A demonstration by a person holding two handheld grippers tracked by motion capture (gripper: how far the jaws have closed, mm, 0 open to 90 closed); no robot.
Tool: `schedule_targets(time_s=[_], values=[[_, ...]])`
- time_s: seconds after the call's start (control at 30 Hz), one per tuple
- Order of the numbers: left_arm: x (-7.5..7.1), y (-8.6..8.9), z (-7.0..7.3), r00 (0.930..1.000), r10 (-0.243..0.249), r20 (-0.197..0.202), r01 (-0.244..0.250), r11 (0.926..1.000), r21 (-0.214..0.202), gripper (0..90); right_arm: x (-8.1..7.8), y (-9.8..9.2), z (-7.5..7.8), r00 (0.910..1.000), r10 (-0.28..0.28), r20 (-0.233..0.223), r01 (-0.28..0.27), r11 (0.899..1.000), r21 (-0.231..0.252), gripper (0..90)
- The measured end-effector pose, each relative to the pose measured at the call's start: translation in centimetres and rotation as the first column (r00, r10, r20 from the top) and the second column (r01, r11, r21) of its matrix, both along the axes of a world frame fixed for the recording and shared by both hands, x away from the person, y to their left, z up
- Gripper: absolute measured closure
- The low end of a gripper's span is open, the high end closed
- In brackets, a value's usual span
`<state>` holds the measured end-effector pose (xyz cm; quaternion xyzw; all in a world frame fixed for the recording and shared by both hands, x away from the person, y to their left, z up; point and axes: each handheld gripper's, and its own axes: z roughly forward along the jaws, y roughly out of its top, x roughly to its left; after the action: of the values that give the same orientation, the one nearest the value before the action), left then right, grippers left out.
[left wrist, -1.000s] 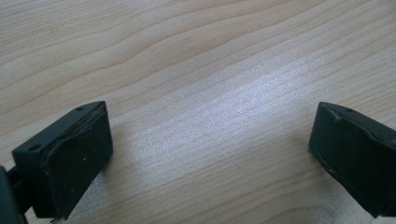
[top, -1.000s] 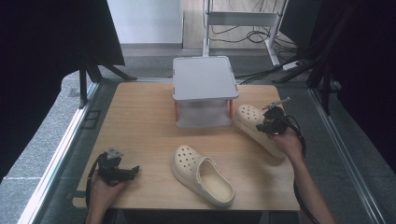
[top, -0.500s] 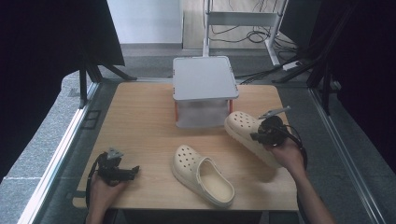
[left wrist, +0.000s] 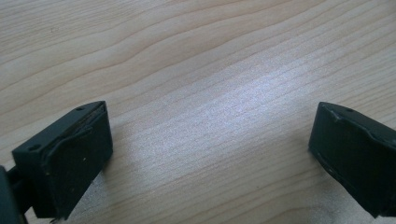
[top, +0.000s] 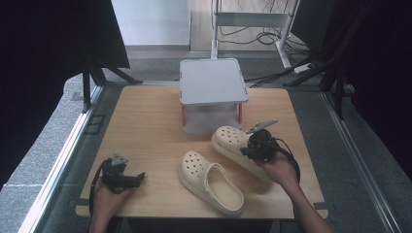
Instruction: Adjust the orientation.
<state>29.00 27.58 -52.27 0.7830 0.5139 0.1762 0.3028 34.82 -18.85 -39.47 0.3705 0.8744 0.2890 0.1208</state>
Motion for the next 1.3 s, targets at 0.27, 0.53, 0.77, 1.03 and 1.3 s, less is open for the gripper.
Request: schedule_targets(time_s=[0.27,0.53,0.77,1.03,1.3], values=[[0.0,0.0,0.0,1.0000,0.000,0.000,0.000,1.0000,0.000,0.0,-0.3,2.2,-0.9,0.9992,0.040,-0.006,-0.040,0.999,0.000,76.0],[0.0,0.0,0.0,1.0000,0.000,-0.001,0.000,1.0000,0.000,0.0,-0.4,4.5,-2.7,0.9975,0.068,-0.020,-0.069,0.998,-0.009,75.9],[0.0,0.0,0.0,1.0000,0.000,-0.001,0.000,1.0000,0.000,0.0,-0.8,5.6,-3.5,0.9911,0.123,-0.052,-0.123,0.992,0.003,75.1],[0.0,0.0,0.0,1.0000,0.000,-0.001,0.000,1.0000,0.000,0.0,-1.0,4.6,-3.0,0.9846,0.164,-0.060,-0.162,0.986,0.031,61.9],[0.0,0.0,0.0,1.0000,0.000,0.000,0.000,1.0000,0.000,0.0,-0.9,3.5,-3.1,0.9759,0.197,-0.093,-0.186,0.975,0.120,74.6]])
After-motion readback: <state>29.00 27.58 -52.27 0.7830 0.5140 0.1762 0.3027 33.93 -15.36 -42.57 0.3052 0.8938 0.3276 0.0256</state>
